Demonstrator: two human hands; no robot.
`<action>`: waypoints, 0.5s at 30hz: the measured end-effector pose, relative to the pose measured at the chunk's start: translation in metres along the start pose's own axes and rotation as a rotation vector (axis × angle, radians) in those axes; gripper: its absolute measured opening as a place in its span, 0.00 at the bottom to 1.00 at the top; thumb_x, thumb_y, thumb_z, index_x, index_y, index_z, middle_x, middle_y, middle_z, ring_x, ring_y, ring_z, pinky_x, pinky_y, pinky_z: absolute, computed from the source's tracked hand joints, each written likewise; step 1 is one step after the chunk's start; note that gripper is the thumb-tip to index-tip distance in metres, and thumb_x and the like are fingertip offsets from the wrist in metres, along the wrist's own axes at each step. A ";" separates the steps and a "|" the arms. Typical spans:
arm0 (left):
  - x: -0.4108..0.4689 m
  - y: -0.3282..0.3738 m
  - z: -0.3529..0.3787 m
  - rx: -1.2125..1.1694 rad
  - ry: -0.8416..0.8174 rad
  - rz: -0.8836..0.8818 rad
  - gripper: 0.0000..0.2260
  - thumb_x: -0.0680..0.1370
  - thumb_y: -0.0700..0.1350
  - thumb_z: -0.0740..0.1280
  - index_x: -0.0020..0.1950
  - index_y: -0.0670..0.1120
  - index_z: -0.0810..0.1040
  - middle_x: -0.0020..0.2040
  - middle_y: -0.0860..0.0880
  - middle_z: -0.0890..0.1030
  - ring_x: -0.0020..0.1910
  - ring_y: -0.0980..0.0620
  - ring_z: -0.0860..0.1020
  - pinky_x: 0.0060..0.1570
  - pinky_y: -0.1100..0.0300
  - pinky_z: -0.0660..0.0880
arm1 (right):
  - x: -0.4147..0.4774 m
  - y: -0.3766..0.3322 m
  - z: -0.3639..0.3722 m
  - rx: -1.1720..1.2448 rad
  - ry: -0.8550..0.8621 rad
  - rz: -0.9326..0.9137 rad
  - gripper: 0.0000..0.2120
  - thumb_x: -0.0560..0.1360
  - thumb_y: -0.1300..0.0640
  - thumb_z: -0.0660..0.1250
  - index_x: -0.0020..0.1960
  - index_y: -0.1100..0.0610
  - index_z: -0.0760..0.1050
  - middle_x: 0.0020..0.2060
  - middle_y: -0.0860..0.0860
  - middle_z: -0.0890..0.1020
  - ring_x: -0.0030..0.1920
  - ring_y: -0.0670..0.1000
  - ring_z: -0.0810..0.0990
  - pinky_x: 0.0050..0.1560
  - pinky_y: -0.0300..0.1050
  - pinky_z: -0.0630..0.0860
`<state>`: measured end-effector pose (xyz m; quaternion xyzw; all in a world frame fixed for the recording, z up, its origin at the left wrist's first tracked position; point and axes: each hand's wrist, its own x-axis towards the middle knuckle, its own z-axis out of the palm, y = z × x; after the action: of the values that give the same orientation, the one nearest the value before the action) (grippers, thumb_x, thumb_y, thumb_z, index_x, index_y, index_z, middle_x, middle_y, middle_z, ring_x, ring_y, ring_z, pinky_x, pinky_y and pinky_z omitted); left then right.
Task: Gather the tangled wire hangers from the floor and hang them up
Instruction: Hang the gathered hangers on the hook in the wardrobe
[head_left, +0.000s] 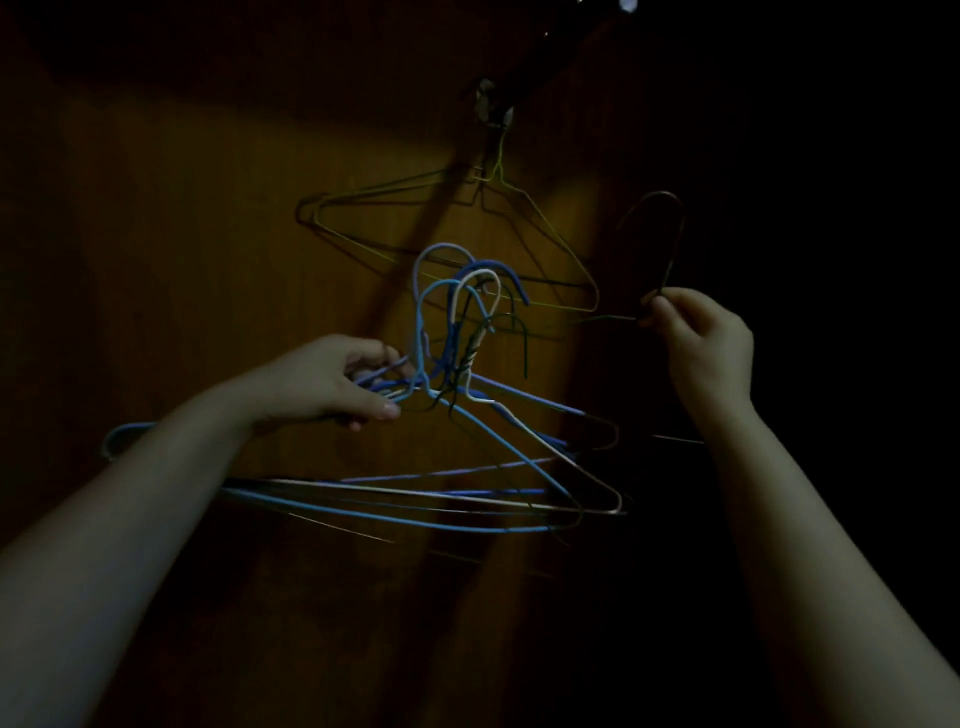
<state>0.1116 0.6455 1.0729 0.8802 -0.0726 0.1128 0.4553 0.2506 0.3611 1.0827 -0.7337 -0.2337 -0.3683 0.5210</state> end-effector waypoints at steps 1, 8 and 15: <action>0.002 0.001 0.000 0.005 -0.002 0.012 0.15 0.71 0.28 0.68 0.46 0.47 0.75 0.36 0.51 0.76 0.27 0.62 0.77 0.25 0.70 0.72 | 0.007 0.001 0.006 0.041 -0.005 0.021 0.09 0.79 0.58 0.63 0.54 0.59 0.80 0.37 0.44 0.79 0.40 0.40 0.77 0.46 0.35 0.73; 0.031 0.012 -0.008 0.016 0.015 0.072 0.15 0.71 0.29 0.69 0.46 0.50 0.76 0.40 0.50 0.77 0.28 0.62 0.76 0.26 0.69 0.73 | 0.052 -0.005 0.057 0.265 -0.061 0.155 0.08 0.79 0.58 0.63 0.51 0.58 0.80 0.35 0.47 0.79 0.36 0.42 0.76 0.35 0.29 0.73; 0.069 0.024 -0.044 0.026 0.086 0.104 0.14 0.71 0.28 0.68 0.45 0.48 0.75 0.36 0.51 0.76 0.27 0.63 0.76 0.25 0.70 0.72 | 0.132 -0.040 0.100 0.304 0.034 0.144 0.08 0.79 0.56 0.62 0.52 0.57 0.80 0.35 0.45 0.78 0.37 0.43 0.77 0.43 0.40 0.74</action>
<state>0.1672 0.6658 1.1345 0.8754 -0.0970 0.1751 0.4401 0.3331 0.4636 1.1911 -0.6549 -0.2247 -0.3027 0.6549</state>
